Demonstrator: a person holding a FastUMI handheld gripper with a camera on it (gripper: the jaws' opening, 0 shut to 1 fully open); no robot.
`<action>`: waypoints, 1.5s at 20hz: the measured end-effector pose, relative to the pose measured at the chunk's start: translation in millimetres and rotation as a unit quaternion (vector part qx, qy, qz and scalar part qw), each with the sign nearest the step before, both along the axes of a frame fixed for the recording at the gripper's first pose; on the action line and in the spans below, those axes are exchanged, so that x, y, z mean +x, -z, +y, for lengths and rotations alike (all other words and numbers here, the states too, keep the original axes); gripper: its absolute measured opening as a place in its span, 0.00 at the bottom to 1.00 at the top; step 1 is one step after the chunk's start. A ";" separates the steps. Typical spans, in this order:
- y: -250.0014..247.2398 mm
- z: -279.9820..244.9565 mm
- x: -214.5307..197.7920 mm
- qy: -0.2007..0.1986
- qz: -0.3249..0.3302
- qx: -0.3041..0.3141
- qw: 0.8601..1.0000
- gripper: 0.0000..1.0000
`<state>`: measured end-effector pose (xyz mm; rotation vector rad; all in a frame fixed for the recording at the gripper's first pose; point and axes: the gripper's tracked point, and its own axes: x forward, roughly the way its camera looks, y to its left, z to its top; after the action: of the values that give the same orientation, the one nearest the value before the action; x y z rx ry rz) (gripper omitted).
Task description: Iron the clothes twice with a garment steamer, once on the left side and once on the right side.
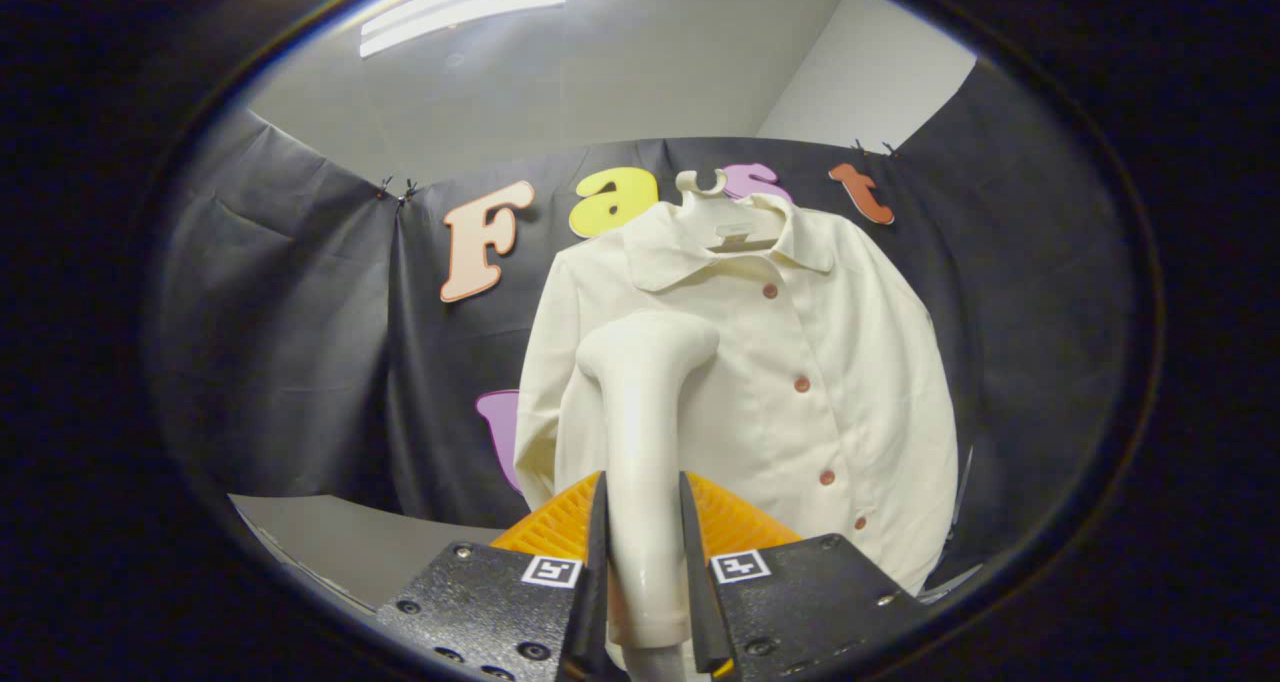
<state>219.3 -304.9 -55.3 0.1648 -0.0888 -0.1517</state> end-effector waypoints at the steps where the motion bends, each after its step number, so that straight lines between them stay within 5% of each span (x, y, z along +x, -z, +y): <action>1: 6.8 -0.7 -1.2 -0.001 0.004 0.005 1.000 0.33; 30: 154.3 -16.3 -67.4 0.016 0.107 0.063 0.992 0.33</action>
<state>151.9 -321.2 -209.5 0.2717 0.1323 -0.2057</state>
